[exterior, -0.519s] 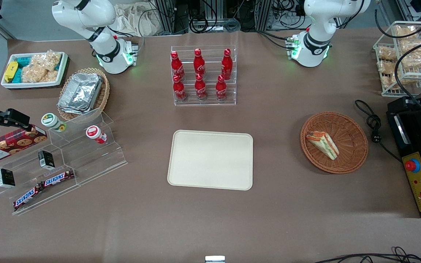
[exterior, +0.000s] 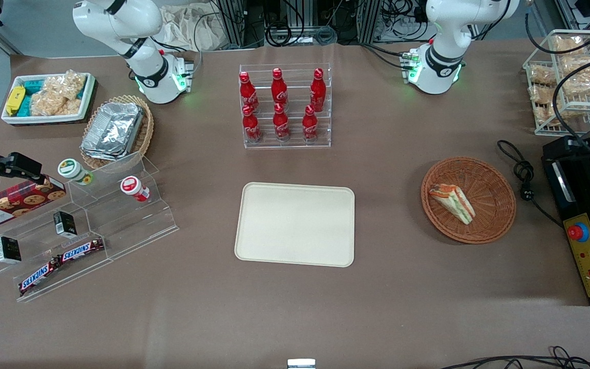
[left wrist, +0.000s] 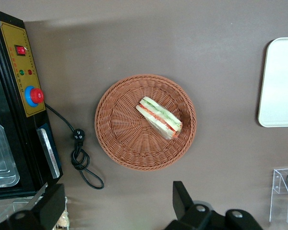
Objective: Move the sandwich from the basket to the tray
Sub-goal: 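Move the left gripper toward the wicker basket with the sandwich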
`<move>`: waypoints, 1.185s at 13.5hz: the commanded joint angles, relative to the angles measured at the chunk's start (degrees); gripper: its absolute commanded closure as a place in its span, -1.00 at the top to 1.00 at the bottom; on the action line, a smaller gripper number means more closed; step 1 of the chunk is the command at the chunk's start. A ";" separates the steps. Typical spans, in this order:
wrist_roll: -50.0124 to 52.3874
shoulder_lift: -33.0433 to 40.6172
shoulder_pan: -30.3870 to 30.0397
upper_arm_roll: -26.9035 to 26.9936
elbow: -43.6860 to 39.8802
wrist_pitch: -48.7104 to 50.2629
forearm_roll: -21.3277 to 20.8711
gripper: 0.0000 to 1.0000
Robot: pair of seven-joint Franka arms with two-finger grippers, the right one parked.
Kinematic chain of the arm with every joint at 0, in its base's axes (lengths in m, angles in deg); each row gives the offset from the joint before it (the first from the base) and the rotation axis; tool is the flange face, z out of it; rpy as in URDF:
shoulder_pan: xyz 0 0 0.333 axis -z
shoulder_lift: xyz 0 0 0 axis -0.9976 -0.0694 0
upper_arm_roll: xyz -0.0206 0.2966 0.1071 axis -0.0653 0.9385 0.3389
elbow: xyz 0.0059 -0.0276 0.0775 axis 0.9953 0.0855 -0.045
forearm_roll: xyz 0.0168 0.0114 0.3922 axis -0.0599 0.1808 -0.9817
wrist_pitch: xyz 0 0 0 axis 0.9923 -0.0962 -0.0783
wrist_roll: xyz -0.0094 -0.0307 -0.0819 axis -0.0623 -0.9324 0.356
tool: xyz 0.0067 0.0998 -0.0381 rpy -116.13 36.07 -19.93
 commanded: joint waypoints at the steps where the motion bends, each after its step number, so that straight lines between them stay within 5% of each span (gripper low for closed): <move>1: 0.56 -0.12 -0.06 -0.05 -0.70 1.12 -0.43 0.99; 8: 1.96 0.49 -0.50 0.21 5.25 0.43 -0.17 0.98; 16: 12.24 0.94 0.38 -0.66 24.77 -18.55 1.06 0.98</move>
